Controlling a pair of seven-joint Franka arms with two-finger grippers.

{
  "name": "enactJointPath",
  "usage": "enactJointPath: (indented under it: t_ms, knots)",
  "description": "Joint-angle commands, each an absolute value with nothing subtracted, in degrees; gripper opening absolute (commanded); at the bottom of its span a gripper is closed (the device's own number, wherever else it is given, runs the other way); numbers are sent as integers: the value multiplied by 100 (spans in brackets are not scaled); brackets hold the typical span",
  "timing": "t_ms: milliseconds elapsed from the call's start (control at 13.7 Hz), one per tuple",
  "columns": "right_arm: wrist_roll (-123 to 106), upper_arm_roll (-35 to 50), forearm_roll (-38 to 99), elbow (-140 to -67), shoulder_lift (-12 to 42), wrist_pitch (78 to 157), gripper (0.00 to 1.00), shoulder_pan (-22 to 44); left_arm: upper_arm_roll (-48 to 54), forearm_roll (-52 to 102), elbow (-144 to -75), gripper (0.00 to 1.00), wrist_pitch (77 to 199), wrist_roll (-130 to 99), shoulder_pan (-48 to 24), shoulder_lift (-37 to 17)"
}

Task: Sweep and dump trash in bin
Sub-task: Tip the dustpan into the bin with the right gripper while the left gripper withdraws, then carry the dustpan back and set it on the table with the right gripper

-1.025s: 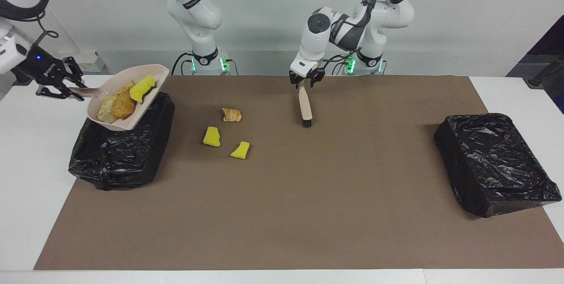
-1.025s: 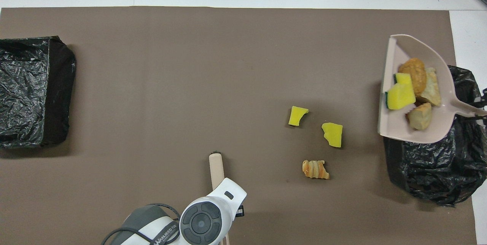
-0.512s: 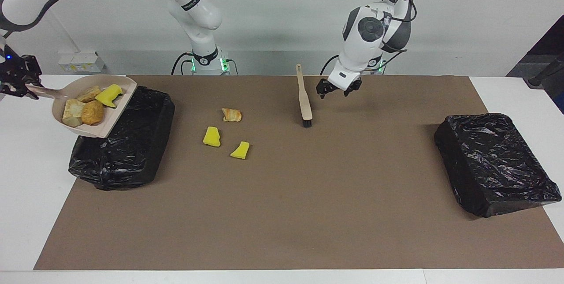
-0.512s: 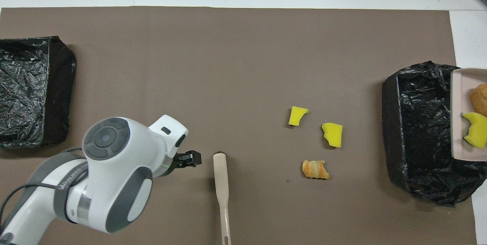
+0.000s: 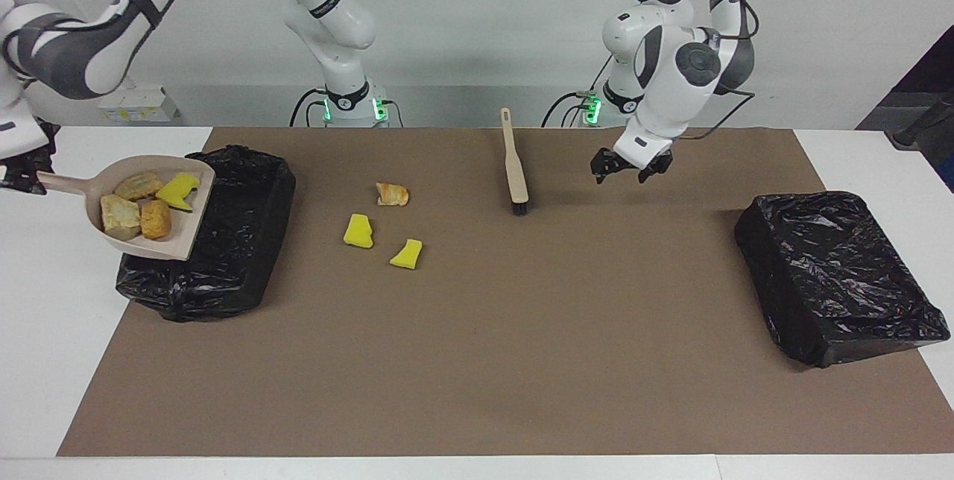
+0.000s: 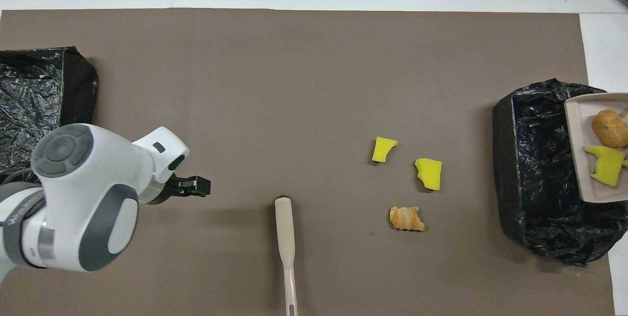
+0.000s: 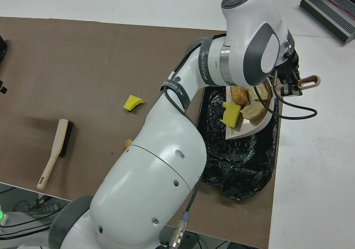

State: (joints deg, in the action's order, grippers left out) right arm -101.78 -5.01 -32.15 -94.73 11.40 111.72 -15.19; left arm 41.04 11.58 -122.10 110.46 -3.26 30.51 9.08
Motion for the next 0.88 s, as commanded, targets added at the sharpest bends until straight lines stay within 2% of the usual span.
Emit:
enactJointPath:
  t_ms: [0, 293, 586, 805]
  knots:
    - [-9546, -501, -3664, -10597, 371, 11470, 0, -1476, 4192, 959, -11411, 100, 10303, -290, 3444, 844]
    - [-9799, -518, -3788, -10601, 264, 11497, 0, -1547, 4201, 405, -10400, 100, 9713, -290, 3568, 449]
    - [-10676, -527, -3788, -9645, 27, 10838, 0, -1547, 4070, 343, -9801, 100, 9422, -290, 3499, 229]
    - [-10627, -440, -3631, -8940, 9, 10162, 0, -1451, 2975, 325, -9730, 100, 9396, -290, 2386, 211]
